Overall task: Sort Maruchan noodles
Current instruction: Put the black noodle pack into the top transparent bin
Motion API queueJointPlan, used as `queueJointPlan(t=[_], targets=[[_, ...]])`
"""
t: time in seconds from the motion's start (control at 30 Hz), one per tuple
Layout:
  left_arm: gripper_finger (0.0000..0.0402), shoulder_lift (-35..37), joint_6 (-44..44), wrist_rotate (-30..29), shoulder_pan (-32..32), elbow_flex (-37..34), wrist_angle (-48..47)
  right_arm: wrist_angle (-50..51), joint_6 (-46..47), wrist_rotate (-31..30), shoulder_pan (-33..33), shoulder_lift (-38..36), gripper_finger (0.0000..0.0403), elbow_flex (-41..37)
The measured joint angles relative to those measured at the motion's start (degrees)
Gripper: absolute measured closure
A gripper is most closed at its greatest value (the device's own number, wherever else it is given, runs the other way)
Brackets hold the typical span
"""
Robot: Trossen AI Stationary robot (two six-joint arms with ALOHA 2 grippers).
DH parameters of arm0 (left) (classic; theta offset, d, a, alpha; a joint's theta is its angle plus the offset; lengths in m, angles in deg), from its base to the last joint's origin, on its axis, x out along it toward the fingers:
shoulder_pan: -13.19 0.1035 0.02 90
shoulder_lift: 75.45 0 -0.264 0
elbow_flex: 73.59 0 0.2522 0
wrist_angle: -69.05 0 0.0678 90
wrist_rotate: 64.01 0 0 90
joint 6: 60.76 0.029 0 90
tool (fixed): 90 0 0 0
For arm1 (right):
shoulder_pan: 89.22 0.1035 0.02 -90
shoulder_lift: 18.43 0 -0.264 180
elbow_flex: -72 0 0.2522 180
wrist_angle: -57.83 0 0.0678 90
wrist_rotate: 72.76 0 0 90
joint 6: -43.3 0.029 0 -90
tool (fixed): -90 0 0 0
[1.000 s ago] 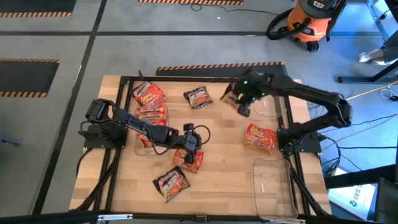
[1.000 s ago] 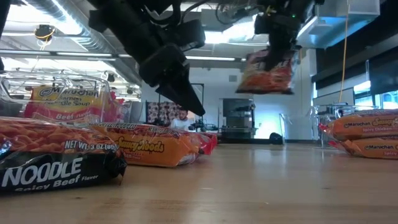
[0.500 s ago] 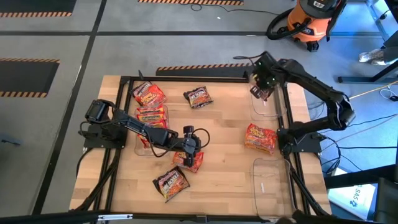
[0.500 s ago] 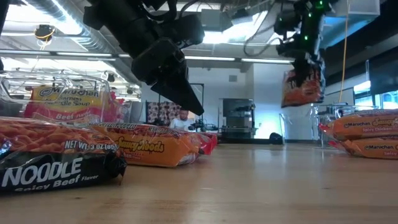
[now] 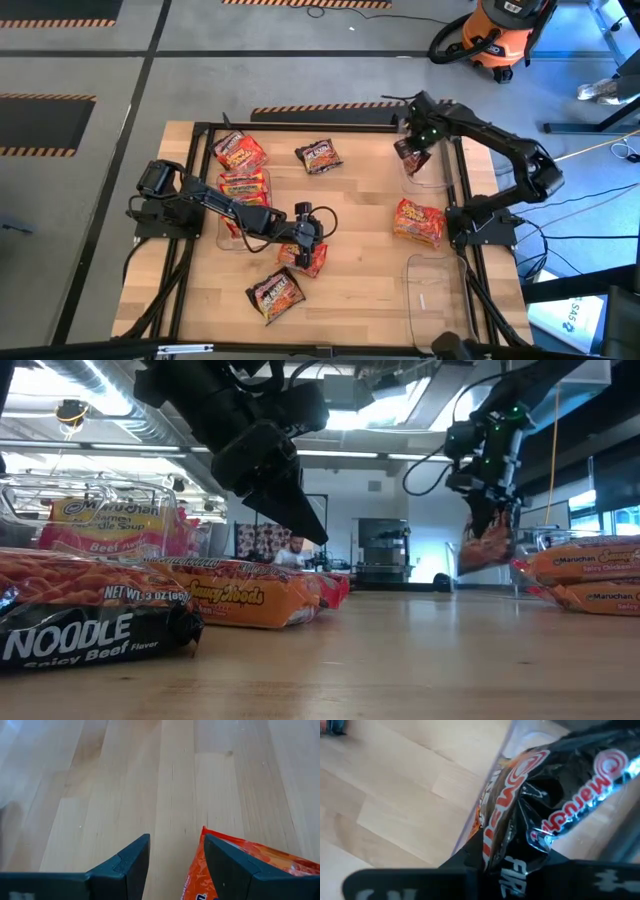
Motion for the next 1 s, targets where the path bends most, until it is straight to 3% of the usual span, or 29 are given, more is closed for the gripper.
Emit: queueJointPlan(t=[0.4,0.7,1.0], targets=[[0.0221,0.0,0.0,0.02,0.0,0.02,0.0,-3.63,4.28,6.17,0.01,2.97,0.0343,-0.03],[0.0221,0.0,0.02,0.0,0.02,0.02,0.0,3.5,5.05,1.14,0.19,2.97,0.0343,-0.03],[0.0221,0.0,0.02,0.0,-0.02,0.02,0.46,-5.45,14.61,3.81,5.09,2.97,0.0343,-0.03]])
